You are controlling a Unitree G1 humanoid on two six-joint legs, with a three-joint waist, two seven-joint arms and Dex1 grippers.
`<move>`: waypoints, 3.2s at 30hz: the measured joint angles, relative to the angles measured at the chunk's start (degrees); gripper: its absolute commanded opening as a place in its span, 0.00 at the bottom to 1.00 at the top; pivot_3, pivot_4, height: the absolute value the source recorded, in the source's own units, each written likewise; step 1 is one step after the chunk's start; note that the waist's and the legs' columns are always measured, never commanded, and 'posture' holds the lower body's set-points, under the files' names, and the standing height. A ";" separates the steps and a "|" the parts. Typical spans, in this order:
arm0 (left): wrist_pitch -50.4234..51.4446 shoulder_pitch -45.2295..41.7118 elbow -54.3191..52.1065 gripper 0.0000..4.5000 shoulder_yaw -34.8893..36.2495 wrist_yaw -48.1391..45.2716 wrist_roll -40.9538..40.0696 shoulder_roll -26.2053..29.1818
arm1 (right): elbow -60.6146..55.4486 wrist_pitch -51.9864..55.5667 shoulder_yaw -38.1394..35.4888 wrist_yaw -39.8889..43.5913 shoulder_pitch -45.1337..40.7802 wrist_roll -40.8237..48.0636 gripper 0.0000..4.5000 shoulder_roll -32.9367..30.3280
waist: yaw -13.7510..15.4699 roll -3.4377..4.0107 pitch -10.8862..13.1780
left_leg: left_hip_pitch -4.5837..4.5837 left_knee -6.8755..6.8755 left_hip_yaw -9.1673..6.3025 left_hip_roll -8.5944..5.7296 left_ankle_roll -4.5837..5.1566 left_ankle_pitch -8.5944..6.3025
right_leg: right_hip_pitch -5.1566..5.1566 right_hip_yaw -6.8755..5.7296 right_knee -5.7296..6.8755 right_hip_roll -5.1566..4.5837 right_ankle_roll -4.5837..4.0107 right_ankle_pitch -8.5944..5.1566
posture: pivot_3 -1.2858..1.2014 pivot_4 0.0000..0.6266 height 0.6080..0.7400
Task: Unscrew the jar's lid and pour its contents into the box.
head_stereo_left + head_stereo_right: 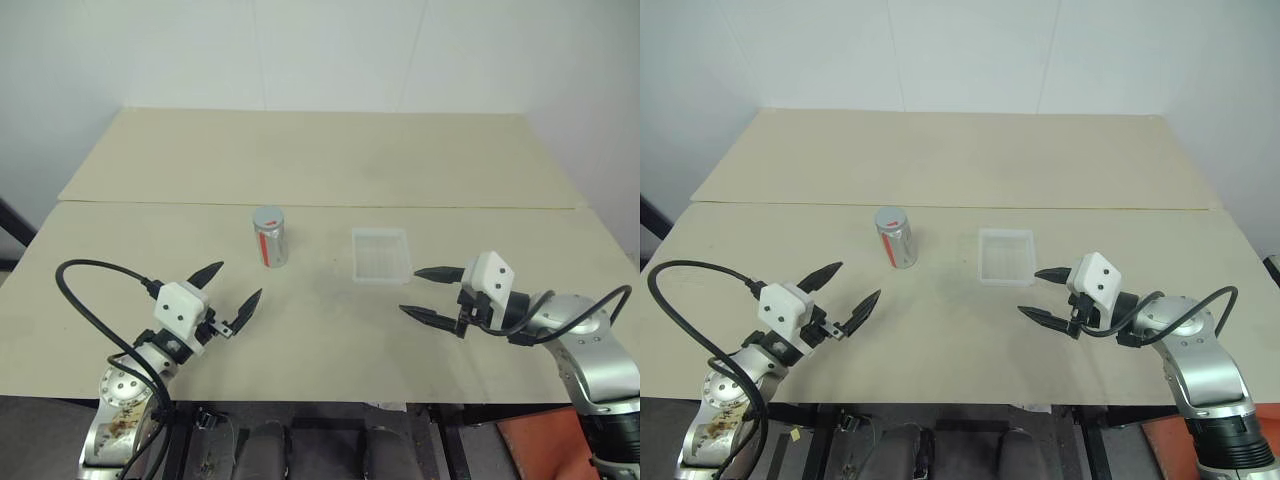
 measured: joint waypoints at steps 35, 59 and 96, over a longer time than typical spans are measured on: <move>-0.85 -10.24 11.80 0.96 -5.74 20.76 9.41 -17.78 | -1.00 0.09 1.14 -4.12 -1.93 -0.24 0.84 2.89 | 0.06 -0.01 0.00 | -0.02 0.02 0.01 -0.03 0.00 0.00 | 0.01 0.03 0.00 0.02 0.04 0.03 | 0.52 0.24 1.00; -19.67 -21.68 37.40 0.96 -6.81 23.66 13.26 -20.22 | -1.34 0.16 1.26 -6.25 -4.19 -2.42 0.84 2.88 | 0.07 -0.02 0.00 | -0.05 0.05 0.03 -0.04 0.00 0.00 | 0.00 0.01 -0.03 0.02 0.08 0.05 | 0.52 0.24 1.00; -17.37 -29.29 43.89 0.96 -6.77 22.11 12.59 -19.99 | 0.19 -0.90 1.96 -9.38 -3.80 -6.82 0.84 4.47 | 0.12 0.06 -0.04 | -0.11 0.09 0.35 -0.04 -0.02 0.02 | 0.01 -0.03 -0.11 0.03 0.13 0.16 | 0.52 0.24 1.00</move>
